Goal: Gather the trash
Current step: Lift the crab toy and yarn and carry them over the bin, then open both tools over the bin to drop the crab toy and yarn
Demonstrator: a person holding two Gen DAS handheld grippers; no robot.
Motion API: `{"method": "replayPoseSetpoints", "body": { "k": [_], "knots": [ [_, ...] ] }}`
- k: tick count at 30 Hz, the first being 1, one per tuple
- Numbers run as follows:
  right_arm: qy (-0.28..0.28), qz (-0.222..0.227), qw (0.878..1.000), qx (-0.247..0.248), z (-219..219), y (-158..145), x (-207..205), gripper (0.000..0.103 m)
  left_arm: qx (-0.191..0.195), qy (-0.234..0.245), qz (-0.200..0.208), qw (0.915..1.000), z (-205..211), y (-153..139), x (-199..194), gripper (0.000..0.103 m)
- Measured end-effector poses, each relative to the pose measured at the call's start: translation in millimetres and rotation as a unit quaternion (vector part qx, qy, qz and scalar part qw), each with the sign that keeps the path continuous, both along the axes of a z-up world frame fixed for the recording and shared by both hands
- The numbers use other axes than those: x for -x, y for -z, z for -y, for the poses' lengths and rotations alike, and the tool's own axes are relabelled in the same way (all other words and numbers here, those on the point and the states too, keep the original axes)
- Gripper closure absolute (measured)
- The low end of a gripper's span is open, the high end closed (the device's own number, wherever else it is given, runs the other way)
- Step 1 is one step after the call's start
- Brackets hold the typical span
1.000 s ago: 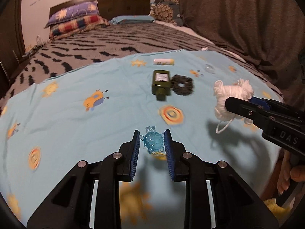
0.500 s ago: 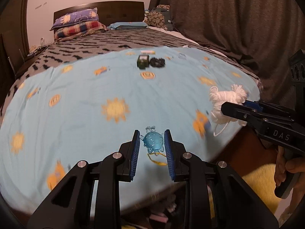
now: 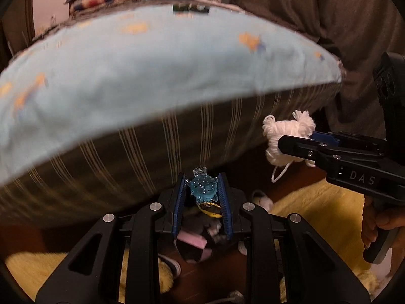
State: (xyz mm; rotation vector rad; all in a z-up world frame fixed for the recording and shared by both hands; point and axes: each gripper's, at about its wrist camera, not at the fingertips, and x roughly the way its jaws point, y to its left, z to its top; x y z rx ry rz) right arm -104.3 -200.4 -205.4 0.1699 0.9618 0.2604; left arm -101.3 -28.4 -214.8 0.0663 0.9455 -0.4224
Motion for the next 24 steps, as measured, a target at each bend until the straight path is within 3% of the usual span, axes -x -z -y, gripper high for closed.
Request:
{"method": "replayPoseSetpoints", "body": {
  "k": [8,14,24],
  "knots": [
    [0.002,-0.067,0.998,-0.014,-7.8,69.1,-3.2,0.064,-0.001,-0.01,-0.07,0.9975,-0.5,76.0,-6.0,0.079],
    [0.014,-0.13,0.991,-0.015,-9.2,116.4,-20.1,0.064,-0.01,-0.005,-0.124,0.9922,3.9,115.0,-18.4,0.079],
    [0.015,-0.162,0.987,0.007,-16.7,148.7,-33.4,0.061,-0.03,-0.006,-0.163,0.9862,9.2,158.7,-28.7,0.078]
  ]
}}
